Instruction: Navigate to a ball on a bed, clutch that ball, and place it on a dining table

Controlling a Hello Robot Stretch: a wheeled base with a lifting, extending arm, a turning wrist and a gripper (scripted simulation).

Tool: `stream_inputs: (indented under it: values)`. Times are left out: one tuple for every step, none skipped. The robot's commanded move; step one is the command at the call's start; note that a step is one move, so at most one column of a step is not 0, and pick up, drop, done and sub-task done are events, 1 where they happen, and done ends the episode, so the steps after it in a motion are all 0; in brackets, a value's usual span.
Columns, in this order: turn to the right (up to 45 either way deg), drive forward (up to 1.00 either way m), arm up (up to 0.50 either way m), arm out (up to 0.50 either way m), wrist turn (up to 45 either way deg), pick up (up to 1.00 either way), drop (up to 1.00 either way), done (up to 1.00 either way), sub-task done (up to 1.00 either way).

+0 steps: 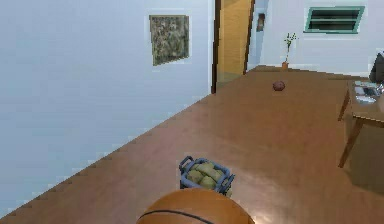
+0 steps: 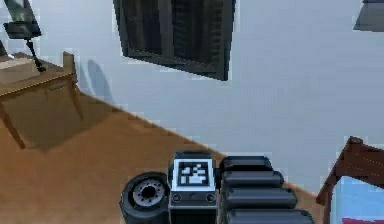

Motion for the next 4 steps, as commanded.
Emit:
stream_inputs:
  values:
    - [-9.0,0.0,0.0,0.0,0.0,0.0,0.0,0.0,0.0]
    - [0.0,0.1,0.0,0.0,0.0,0.0,0.0,0.0,0.0]
    - [45.0,0.0,0.0,0.0,0.0,0.0,0.0,0.0,0.0]
    - [21.0,0.0,0.0,0.0,0.0,0.0,0.0,0.0,0.0]
